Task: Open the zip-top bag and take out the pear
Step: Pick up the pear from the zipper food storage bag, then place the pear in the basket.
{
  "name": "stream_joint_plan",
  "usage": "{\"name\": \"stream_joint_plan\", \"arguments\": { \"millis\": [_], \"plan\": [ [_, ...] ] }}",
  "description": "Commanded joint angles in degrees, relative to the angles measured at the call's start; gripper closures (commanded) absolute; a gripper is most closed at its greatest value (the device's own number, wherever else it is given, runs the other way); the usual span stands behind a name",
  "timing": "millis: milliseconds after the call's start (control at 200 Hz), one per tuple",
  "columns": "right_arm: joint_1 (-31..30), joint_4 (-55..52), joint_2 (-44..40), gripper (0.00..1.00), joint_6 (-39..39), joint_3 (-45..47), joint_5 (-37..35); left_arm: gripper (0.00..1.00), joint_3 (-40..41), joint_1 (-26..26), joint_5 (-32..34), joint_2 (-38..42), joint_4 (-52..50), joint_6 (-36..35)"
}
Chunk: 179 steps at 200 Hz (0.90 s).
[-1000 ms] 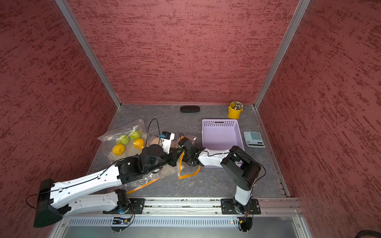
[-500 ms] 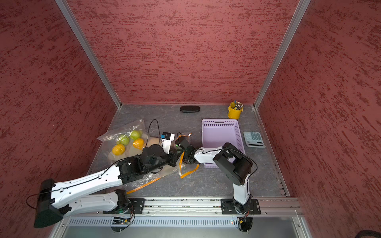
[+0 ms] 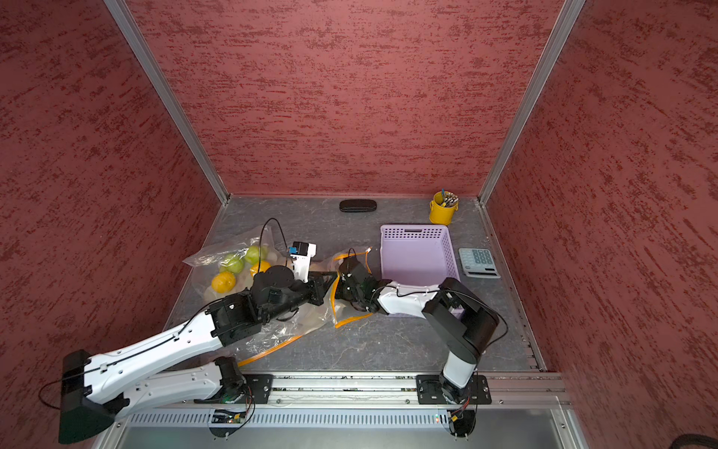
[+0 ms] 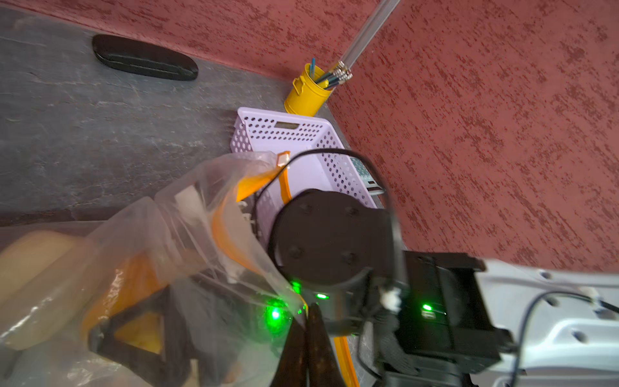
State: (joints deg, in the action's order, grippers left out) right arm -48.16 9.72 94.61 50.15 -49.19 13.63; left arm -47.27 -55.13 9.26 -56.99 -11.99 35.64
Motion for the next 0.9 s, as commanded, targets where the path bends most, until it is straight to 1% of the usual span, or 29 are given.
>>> {"name": "stream_joint_plan", "arguments": {
  "millis": [0, 125, 225, 411, 596, 661, 812, 892],
  "plan": [
    [0.1, -3.0, -5.2, 0.42, -2.6, 1.3, 3.8, 1.00, -1.4, 1.5, 0.1, -1.1, -2.2, -1.1],
    [0.2, -6.6, -10.8, 0.43, -2.9, 3.3, 4.2, 1.00, -2.2, 2.6, 0.4, -2.5, -3.1, -1.2],
    [0.2, -8.4, -16.3, 0.43, -2.8, 6.1, 2.6, 1.00, -2.9, 3.6, 1.3, -2.6, -4.2, -1.5],
    [0.2, -13.0, -23.0, 0.43, -4.6, 7.8, 2.3, 1.00, -3.5, 5.3, 1.1, -2.8, -4.6, -2.5],
    [0.9, -21.4, -32.5, 0.44, -6.2, 7.3, -6.5, 1.00, -2.2, 5.2, 0.0, -2.7, -3.8, -2.0],
    [1.8, -23.8, -35.3, 0.44, -6.8, 6.2, -8.4, 1.00, -1.9, 5.0, -0.4, -2.7, -3.5, -1.8],
    [4.4, -27.9, -38.3, 0.44, -8.1, 3.4, -10.9, 1.00, -1.6, 4.7, -1.2, -3.3, -2.7, -1.6],
    [6.9, -32.5, -38.9, 0.44, -8.2, 1.9, -13.7, 1.00, -1.7, 4.5, -1.2, -3.4, -2.7, -1.6]
  ]
}}
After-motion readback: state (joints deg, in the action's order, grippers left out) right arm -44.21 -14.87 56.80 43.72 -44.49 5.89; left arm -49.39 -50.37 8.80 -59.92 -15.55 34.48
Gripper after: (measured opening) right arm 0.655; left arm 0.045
